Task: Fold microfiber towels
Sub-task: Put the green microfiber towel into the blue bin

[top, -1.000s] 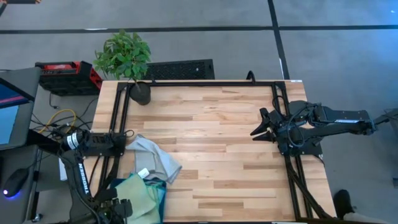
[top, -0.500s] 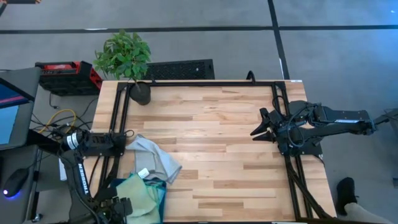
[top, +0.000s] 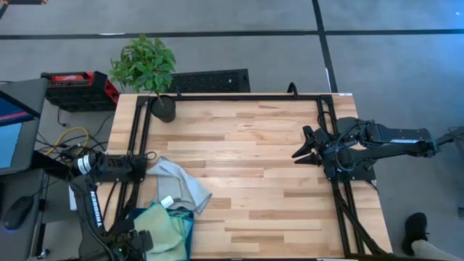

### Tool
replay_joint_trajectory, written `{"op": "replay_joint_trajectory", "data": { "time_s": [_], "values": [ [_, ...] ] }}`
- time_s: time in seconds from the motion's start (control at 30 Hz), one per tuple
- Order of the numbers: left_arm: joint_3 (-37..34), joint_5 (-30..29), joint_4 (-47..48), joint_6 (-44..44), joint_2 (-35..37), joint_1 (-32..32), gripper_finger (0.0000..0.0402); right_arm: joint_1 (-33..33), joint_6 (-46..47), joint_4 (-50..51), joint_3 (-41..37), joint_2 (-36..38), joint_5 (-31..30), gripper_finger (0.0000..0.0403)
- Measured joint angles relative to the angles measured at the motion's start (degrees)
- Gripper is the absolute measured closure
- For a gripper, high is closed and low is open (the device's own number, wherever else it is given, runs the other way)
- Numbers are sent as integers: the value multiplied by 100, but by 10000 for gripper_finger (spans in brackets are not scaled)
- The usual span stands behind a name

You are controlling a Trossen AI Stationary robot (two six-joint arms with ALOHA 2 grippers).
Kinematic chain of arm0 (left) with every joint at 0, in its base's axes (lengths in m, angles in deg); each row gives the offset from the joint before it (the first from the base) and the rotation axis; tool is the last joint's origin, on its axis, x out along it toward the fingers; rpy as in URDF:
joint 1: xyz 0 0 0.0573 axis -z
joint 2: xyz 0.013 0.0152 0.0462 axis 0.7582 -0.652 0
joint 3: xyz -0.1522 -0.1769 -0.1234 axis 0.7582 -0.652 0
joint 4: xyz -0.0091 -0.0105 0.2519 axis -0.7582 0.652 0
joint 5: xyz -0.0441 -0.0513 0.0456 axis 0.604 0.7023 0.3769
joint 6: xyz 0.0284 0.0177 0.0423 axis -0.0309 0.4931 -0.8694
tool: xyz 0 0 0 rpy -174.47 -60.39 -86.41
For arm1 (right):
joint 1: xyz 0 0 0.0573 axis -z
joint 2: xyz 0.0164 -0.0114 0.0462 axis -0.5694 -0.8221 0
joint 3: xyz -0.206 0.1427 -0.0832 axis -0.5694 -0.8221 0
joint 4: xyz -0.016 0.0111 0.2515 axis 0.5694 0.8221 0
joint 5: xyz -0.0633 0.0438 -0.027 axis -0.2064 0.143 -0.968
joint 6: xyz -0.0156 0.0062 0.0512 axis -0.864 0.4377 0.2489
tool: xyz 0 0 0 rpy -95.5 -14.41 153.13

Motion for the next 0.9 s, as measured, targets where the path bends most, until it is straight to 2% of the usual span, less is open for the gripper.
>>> {"op": "replay_joint_trajectory", "data": {
  "time_s": [0.2, 0.5, 0.73, 0.9],
  "values": [
    [0, 216, -88, -346, -7, -72, 212, 2, 0, 0, 0, 0, 1, 275],
    [0, 302, -48, -372, -31, -96, 212, 0, 0, 0, 0, -1, 0, 275],
    [0, 568, 345, 460, -31, -77, 212, 2, 0, 0, 0, -2, 0, 275],
    [0, 512, 276, 520, -31, -72, 212, 1, 0, -1, 0, -2, 0, 275]
  ]
}}
